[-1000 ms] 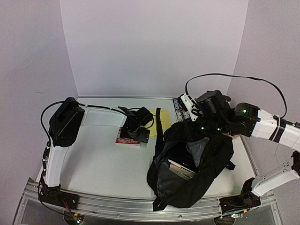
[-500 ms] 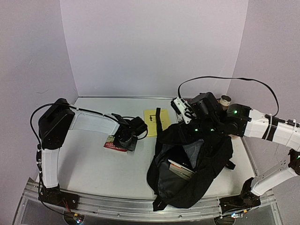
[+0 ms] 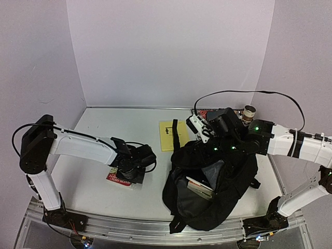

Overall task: Pack the student bag
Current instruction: Move the book to the center of the board, then place the student bag in the largest pocket of the bag.

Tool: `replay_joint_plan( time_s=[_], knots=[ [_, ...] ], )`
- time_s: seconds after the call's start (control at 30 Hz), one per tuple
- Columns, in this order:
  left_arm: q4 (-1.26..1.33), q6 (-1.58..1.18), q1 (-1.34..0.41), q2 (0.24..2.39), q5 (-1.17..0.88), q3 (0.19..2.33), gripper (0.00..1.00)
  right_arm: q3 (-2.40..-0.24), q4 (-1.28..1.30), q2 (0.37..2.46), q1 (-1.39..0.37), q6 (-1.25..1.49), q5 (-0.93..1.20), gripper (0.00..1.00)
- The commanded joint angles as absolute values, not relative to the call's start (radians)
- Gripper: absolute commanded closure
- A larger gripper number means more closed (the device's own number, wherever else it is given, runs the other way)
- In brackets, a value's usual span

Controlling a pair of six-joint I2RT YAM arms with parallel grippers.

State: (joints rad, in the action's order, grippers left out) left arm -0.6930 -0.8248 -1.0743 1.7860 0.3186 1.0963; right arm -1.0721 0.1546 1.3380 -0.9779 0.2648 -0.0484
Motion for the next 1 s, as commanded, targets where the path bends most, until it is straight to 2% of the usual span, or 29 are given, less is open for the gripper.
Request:
replay_joint_plan(
  time_s=[0.0,0.13,0.3,0.6,0.97],
  knots=[
    [-0.741,-0.88,-1.079,1.698,0.245,1.079,1.0,-1.107,0.149,1.3,-0.979,0.266,-0.034,0.69],
    [-0.739,-0.879,-1.08,1.644,0.257,1.097,1.0,-1.16,0.153,1.282,-0.979,0.276,-0.055,0.44],
    [-0.738,-0.878,-1.08,1.603,0.277,1.124,1.0,-1.236,0.152,1.305,-0.979,0.31,-0.07,0.27],
    [-0.727,-0.893,-1.08,1.556,0.322,1.14,1.0,-1.349,0.123,1.332,-0.979,0.333,-0.166,0.13],
    [-0.609,-0.9,-1.08,1.495,0.317,1.094,1.0,-1.279,0.014,1.488,-0.979,0.565,-0.1,0.13]
  ],
)
